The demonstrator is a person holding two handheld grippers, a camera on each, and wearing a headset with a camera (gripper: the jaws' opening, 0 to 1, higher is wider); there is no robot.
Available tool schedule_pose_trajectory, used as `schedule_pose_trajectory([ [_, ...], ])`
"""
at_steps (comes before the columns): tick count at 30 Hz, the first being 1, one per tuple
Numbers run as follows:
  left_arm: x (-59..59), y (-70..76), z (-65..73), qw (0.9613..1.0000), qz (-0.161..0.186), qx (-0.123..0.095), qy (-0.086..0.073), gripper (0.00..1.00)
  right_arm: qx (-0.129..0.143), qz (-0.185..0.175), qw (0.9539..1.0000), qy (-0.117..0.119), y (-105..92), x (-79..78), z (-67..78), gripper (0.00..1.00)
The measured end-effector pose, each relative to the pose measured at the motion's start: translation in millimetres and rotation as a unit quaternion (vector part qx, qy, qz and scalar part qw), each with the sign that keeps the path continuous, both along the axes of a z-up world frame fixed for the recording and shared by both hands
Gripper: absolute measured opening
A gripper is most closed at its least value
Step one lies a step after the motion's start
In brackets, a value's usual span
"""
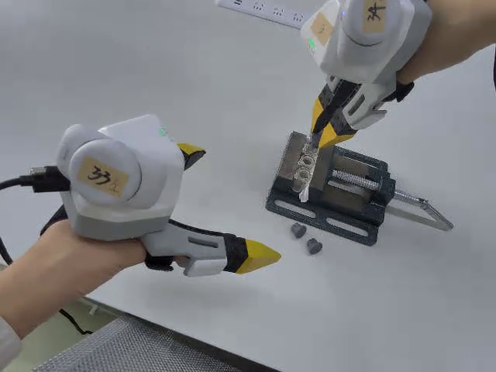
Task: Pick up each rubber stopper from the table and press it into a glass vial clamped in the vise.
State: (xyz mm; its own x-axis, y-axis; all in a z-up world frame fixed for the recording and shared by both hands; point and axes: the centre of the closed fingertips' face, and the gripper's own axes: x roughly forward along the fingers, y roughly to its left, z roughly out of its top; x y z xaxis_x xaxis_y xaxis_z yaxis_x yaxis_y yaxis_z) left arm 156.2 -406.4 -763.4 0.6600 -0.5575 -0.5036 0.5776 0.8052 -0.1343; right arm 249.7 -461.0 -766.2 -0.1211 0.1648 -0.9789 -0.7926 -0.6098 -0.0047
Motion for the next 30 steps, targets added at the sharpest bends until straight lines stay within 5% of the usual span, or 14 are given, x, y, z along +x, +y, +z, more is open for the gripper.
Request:
schedule_pose_trajectory([
  [30, 0.2, -3.5, -4.5, 1.0000, -0.003, 0.000, 0.005, 0.99, -0.024, -0.013, 0.9996, -0.005, 1.7, -0.8, -2.5, 0.04],
])
